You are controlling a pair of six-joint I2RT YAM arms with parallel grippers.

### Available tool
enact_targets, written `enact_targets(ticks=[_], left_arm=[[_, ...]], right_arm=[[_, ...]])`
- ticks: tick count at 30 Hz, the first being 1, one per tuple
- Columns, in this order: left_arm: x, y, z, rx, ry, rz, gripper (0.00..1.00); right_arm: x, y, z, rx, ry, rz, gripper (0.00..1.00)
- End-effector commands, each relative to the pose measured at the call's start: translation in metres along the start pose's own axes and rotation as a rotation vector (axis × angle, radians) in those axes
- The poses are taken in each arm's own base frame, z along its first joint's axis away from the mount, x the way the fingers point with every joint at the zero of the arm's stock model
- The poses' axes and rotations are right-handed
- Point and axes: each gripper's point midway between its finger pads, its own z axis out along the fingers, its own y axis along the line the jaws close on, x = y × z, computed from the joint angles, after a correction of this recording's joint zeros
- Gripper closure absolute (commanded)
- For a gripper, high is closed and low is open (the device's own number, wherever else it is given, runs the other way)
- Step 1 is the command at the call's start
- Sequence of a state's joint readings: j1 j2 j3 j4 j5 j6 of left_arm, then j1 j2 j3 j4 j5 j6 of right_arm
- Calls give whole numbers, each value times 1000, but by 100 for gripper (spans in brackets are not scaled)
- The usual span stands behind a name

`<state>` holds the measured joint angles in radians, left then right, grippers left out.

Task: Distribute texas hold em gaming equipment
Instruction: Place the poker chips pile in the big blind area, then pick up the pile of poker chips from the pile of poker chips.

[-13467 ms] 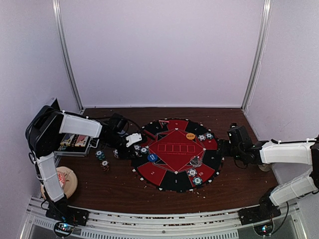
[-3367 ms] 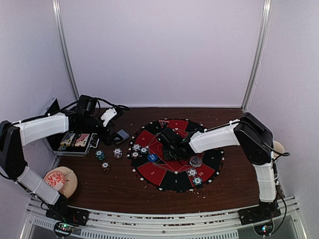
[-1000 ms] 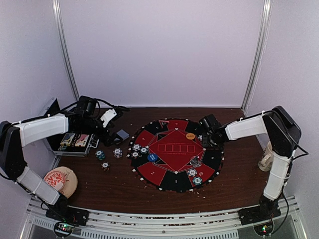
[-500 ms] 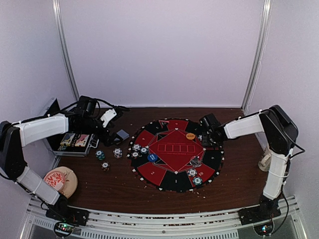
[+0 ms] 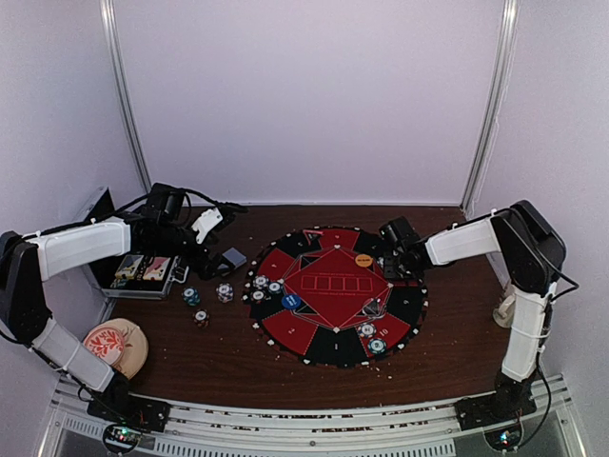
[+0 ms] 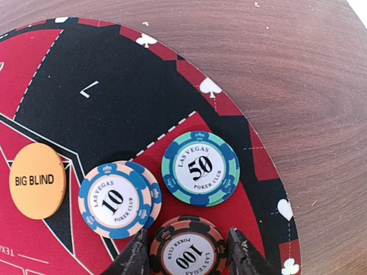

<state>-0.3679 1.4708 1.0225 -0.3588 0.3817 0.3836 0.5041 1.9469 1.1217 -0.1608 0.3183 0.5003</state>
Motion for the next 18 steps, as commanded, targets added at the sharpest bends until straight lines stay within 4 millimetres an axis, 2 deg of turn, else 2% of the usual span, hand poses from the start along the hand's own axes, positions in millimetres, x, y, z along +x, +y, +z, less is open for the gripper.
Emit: enact_targets(ticks=[1,7,13,18], left_arm=[[-11,4,-4,-15,-46,9,2],[-11,6,-6,-24,-42,10,2],[-11,9,-13,-46,-18,28,2],[12,10,-15,-60,48,19,2]], right_arm=[[-16,-1,-12,-11,-29,23,51],[-29,-4,-35,-26,-56,40,38],[-46,0,-90,-61,-124,22,25],[-42,1,-132,-79,-166,-33,17]])
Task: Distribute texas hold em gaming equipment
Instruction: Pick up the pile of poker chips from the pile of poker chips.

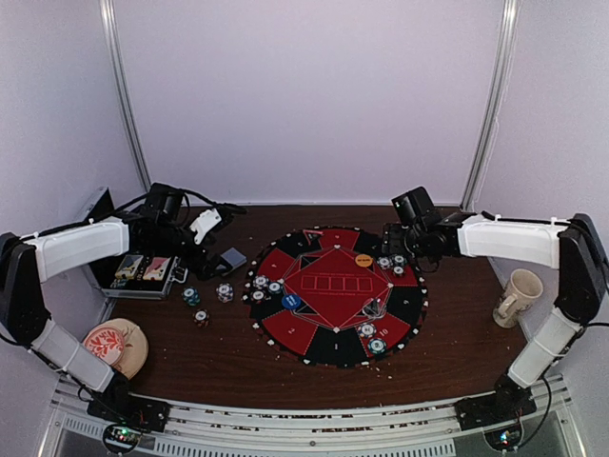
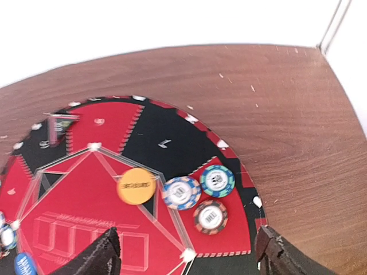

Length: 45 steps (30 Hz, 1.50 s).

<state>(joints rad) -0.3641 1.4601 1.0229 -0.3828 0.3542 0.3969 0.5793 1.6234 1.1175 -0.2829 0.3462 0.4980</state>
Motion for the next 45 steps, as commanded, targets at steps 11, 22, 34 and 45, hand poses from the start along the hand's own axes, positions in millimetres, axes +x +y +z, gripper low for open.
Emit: enact_targets(ticks=[11,22,34,45], left_arm=[[70,-19,-17,53,166,-20,2],[126,-54,-20,131,283,1,4],[143,-51,-1,149,339,-17,12],[142,-41,9,117,342,-19,17]], right_arm=[[69,18,-41,-53,-11,-143,14],[100,30,-29,-88,23,-187,13],[102,29,-29,-98,12,-180,13],[104,29,-27,-96,14,-185,13]])
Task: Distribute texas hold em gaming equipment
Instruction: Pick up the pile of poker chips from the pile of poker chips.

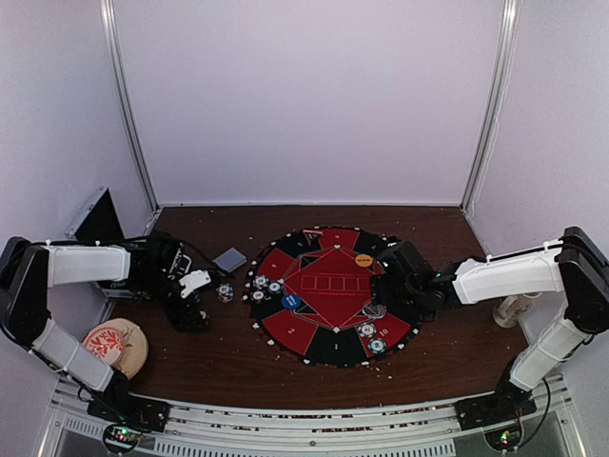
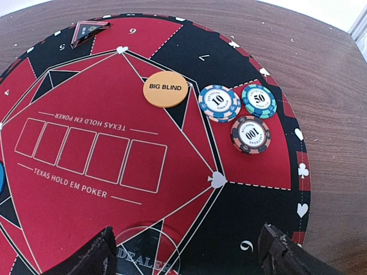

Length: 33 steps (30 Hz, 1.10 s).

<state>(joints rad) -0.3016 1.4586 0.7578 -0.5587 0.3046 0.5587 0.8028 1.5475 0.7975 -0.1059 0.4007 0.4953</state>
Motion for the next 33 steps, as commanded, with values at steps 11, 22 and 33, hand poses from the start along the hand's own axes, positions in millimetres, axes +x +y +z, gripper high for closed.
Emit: enact_targets(ticks=[11,22,33], left_arm=[[-11,19,8,-36,-15,3,29],[-12,14,8,-9,-23,16,41],[-8,12,13,12,-6,9,42]], right_arm=[[-2,1,-3,-2,-19,-7,13],[-1,0,-2,3,-16,-13,13],[-3,0,-3,5,-21,-10,13]])
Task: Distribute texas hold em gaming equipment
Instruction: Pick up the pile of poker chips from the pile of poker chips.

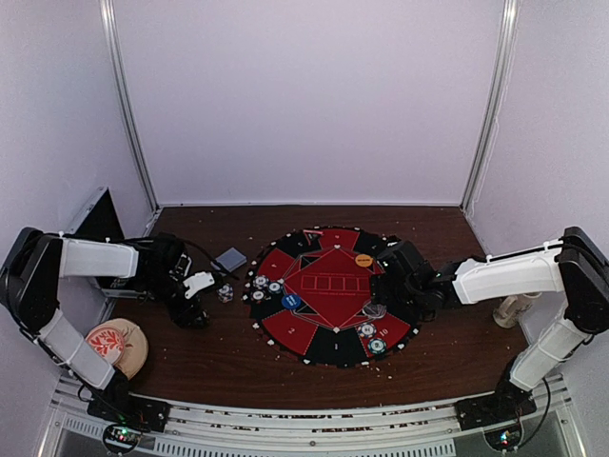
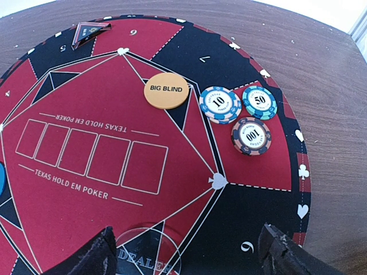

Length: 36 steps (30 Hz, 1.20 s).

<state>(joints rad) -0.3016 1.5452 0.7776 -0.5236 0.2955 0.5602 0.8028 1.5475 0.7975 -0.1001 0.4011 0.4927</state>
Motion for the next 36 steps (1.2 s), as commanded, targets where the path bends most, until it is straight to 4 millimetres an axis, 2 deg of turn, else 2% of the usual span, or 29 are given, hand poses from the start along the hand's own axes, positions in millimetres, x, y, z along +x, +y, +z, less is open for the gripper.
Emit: enact_targets(ticks=[1,5,18,27,36], left_arm=[[-11,4,-4,1,-35,18,43],[-12,4,-5,1,-39,18,52],[-14,0,-17,-2,-55,32,72],[-27,4,-35,-37,-91,38,75],[-62,0,-49,-33,-133,89,75]], right_arm=[[-1,-1,-3,6,-16,-11,13],[-1,-1,-3,5,-16,-11,13],[-5,-2,-6,6,-26,-6,13],[-8,-7,-10,20,-44,5,13],[-11,-32,-8,69,-58,68,12]])
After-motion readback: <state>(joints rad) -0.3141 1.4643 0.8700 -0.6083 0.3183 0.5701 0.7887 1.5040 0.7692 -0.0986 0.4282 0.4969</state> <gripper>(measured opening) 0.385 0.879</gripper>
